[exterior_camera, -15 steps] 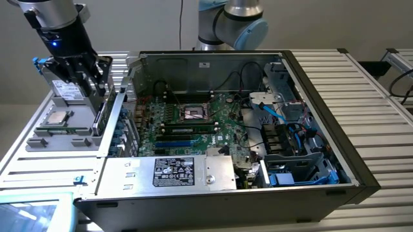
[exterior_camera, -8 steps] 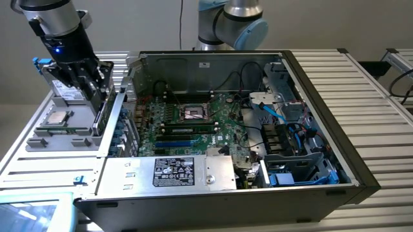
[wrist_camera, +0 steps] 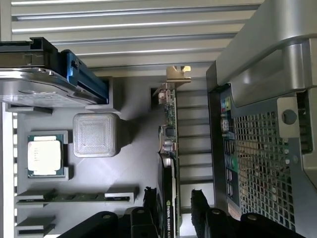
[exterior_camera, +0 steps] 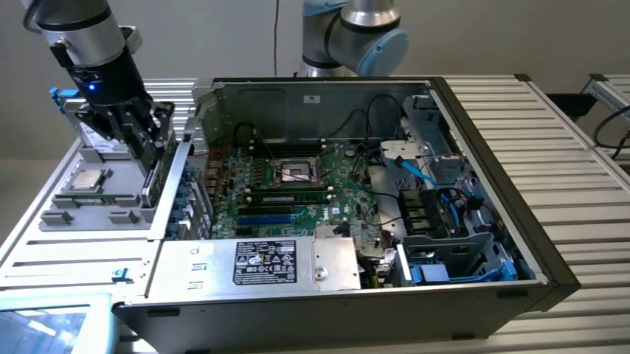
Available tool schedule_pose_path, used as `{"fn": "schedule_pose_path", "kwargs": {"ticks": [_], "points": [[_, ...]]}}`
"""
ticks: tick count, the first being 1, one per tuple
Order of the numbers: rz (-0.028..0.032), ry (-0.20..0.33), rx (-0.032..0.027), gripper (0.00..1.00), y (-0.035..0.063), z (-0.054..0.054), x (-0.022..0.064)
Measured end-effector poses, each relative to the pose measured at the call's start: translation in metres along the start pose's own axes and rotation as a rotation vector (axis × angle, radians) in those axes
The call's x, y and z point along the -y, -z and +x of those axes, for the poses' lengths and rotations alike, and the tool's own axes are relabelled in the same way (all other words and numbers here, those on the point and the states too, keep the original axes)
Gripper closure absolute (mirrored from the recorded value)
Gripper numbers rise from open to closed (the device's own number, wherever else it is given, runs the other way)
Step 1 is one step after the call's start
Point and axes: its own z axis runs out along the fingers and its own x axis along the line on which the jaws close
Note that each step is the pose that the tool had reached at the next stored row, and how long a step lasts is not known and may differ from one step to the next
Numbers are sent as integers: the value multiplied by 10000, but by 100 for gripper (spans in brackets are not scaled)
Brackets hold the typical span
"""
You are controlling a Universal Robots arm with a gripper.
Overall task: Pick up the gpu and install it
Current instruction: 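Reach for the gpu, then pick up the gpu and move the gpu toward the slot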
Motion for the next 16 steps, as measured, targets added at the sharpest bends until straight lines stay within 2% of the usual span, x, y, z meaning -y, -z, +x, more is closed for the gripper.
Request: {"fn": "schedule_pose_path", "kwargs": {"ticks": [2, 16], "points": [[1, 1, 0, 58, -31, 2, 1], [-2, 0, -1, 58, -35, 4, 1]]}}
